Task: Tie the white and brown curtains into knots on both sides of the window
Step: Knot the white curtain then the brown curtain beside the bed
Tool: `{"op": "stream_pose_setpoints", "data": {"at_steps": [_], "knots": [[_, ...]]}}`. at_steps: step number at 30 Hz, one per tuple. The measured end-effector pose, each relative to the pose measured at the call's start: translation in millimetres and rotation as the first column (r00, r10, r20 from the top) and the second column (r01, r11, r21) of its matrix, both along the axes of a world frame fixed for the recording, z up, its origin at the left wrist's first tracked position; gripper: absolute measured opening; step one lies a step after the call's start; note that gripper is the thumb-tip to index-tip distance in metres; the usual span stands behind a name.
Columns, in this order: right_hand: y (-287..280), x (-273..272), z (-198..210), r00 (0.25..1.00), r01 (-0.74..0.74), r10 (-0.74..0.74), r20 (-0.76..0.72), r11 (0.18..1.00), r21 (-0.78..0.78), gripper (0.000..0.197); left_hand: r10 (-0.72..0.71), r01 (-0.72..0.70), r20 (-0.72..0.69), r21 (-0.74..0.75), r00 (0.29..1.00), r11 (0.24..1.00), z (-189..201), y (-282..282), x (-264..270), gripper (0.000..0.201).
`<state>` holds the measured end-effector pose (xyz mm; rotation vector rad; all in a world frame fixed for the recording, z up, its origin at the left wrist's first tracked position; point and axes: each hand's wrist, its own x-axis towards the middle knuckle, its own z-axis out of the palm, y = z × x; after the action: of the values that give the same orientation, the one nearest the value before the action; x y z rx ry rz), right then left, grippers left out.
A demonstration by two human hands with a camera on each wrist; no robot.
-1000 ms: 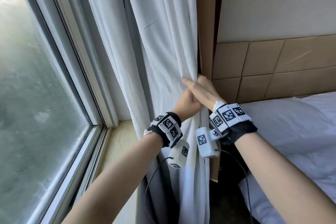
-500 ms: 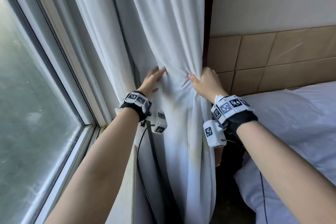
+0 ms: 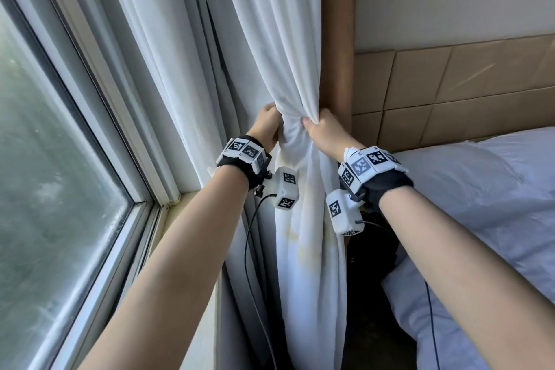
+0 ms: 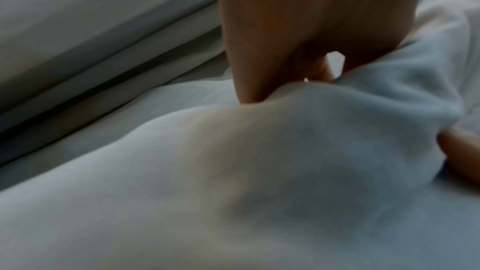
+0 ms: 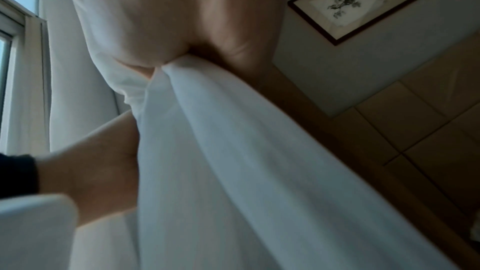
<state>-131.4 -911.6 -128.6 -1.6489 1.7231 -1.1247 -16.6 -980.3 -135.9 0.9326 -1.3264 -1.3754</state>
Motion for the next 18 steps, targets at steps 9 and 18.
{"op": "stream_pose_setpoints", "data": {"at_steps": [9, 18], "knots": [[-6.6, -9.3, -1.2, 0.993, 0.087, -0.091, -0.081, 0.995, -0.047, 0.029, 0.641, -0.481, 0.239, -0.488, 0.729, 0.729, -21.4, -6.9, 34.1, 0.045], [-2.1, 12.1, 2.4, 0.935, 0.185, -0.225, -0.273, 0.969, -0.165, 0.022, 0.639, -0.089, 0.189, -0.922, 0.746, 0.377, -57.6, 53.5, 7.8, 0.009]]}}
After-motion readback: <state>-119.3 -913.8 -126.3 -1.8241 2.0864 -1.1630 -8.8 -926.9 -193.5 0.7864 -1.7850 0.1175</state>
